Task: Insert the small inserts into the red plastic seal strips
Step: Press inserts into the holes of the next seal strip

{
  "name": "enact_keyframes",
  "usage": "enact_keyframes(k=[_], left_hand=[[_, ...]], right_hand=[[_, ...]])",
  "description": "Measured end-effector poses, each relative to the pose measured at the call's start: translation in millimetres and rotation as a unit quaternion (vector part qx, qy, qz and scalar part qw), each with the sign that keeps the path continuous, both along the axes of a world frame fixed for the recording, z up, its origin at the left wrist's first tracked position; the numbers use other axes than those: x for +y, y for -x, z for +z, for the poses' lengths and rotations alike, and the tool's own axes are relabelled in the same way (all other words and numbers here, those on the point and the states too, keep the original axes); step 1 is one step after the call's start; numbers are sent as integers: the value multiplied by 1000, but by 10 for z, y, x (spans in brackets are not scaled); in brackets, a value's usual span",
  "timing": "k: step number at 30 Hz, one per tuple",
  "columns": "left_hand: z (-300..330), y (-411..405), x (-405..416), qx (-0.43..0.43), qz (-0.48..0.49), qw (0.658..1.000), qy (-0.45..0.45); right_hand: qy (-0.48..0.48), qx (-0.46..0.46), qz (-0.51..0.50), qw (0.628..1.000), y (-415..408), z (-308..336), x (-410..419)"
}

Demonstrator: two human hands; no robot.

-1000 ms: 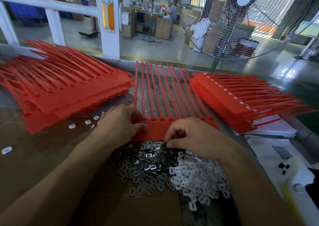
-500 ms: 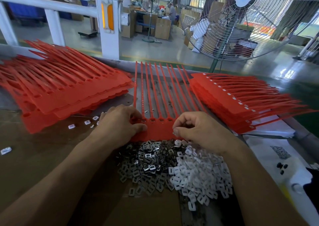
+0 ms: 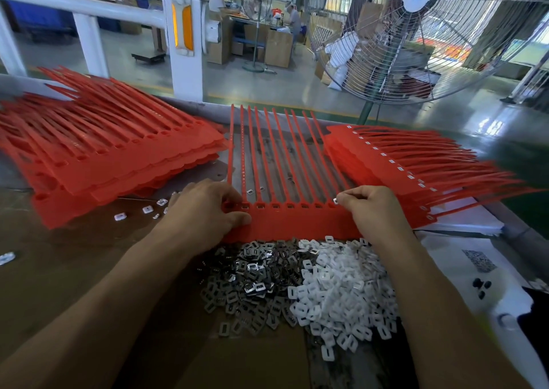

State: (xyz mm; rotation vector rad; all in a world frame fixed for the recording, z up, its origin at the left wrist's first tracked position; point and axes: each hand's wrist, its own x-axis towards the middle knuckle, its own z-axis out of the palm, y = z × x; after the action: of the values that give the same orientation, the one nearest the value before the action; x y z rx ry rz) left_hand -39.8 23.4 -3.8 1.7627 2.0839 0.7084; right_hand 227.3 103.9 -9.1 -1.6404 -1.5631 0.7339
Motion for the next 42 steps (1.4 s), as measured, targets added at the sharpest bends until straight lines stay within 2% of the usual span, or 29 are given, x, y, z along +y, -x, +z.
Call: enact_keyframes(k=[13, 21, 35, 39, 42], left_hand=[[-6, 8, -3, 2, -5, 1000, 1], [-12, 4, 0, 0, -2, 1000, -1], [-1, 1, 2, 0, 1, 1000, -2], [-1, 1, -1, 1, 3, 1000, 0], [-3, 3, -1, 0, 3, 1000, -3]], right_hand=[[17, -53, -11, 998, 95, -50, 61], [6, -123, -9, 992, 119, -43, 46], [-35, -112, -5, 993, 54, 31, -53], [-57, -87, 50, 993, 76, 92, -132], [-36, -82, 180, 980, 143, 168, -237]])
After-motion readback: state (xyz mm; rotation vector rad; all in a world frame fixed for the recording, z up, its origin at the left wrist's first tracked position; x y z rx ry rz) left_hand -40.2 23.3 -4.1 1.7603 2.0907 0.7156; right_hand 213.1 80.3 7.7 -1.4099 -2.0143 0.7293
